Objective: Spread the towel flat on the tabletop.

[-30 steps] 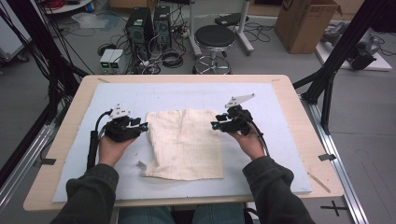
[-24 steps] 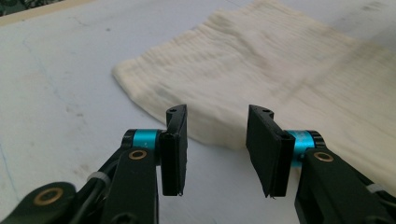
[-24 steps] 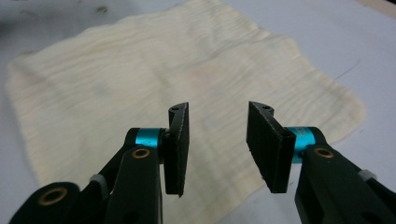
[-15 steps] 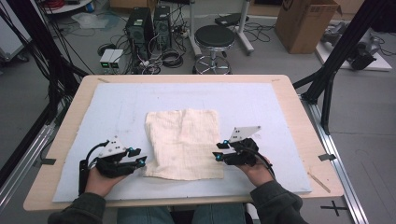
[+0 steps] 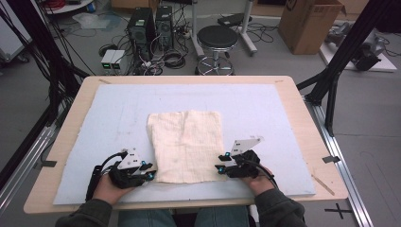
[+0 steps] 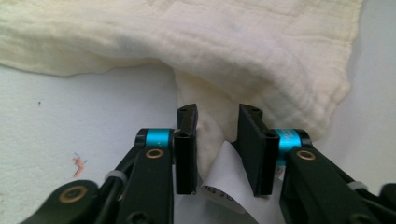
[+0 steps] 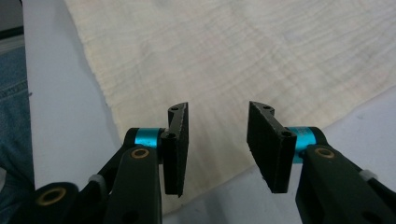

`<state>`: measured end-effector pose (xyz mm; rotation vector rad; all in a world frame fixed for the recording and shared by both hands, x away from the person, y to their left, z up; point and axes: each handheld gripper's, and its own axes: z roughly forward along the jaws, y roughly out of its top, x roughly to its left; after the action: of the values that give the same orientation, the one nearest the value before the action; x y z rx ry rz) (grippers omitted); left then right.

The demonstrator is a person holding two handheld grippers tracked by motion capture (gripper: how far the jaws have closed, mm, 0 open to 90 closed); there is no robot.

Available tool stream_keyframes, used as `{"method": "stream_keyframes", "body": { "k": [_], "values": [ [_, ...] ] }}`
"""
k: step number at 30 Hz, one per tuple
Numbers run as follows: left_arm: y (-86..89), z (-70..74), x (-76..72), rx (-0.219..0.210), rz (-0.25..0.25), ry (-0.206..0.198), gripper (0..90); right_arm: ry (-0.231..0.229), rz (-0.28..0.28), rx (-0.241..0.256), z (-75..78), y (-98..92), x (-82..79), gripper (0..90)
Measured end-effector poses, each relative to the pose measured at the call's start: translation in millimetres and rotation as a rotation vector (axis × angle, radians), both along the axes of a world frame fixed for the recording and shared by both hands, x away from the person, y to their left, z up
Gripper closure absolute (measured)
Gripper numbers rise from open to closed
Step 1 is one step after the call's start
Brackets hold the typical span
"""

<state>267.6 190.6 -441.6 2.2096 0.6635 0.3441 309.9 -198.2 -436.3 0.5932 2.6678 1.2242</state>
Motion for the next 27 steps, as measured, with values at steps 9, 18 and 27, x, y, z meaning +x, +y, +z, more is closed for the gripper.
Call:
{"method": "stream_keyframes", "body": {
  "k": [9, 18, 27],
  "values": [
    [-1.7, -0.2, -2.4, -0.006, -0.018, 0.003, 85.0, 0.005, 0.012, -0.050, -5.0, 5.5, -1.1, 58.4],
    [9.4, 10.6, -15.4, -0.029, 0.017, -0.045, 86.2, 0.008, 0.011, -0.047, -5.7, 5.3, -1.5, 57.8],
    [19.9, 20.3, -35.2, -0.052, 0.059, -0.073, 86.1, 0.008, 0.008, -0.048, -5.8, 5.6, -2.2, 56.8]
  ]
}}
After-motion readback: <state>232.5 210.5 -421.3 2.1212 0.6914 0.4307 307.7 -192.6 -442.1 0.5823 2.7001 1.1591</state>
